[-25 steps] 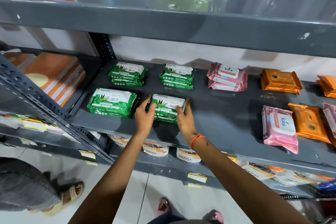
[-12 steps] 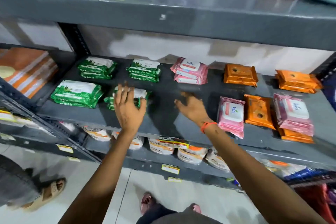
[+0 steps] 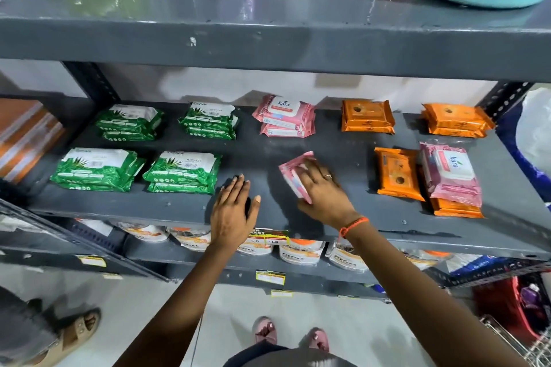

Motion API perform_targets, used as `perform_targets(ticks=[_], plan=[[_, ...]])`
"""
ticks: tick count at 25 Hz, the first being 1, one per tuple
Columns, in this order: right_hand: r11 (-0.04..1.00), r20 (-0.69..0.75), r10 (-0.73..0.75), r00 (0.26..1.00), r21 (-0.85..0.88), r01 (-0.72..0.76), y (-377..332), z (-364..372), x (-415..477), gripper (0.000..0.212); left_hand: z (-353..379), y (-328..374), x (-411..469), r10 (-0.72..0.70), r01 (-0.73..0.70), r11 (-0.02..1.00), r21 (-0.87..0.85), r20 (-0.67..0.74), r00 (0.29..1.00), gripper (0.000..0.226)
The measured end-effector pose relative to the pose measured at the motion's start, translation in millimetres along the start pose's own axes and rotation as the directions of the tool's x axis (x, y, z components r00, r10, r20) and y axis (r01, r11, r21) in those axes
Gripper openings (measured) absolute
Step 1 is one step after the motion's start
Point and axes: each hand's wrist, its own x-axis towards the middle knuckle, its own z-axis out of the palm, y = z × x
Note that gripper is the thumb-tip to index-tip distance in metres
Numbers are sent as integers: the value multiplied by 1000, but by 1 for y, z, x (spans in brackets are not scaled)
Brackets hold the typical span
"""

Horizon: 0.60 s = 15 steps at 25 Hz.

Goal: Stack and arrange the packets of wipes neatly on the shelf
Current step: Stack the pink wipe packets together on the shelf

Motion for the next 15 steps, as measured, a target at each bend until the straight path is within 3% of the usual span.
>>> perform_targets(ticks=[4,10,13,15], plan=[[992,-62,101,993,86,-95,-6,1,17,91,-5,-17,-3,-14,13,1000,15,37,999,60],[980,98,-165,981,130,152,-2,-6,44,89,-4,-17,-9,-13,10,999,48,66,998,62],[970,123,-184,975,185,159,-6,-7,43,88,-3,-22,-12,3,-5,999,37,59,998,70],[974,29,-139,990,183,132,-6,-5,37,83,-3,-22,-13,2,-3,1000,22,55,998,73]])
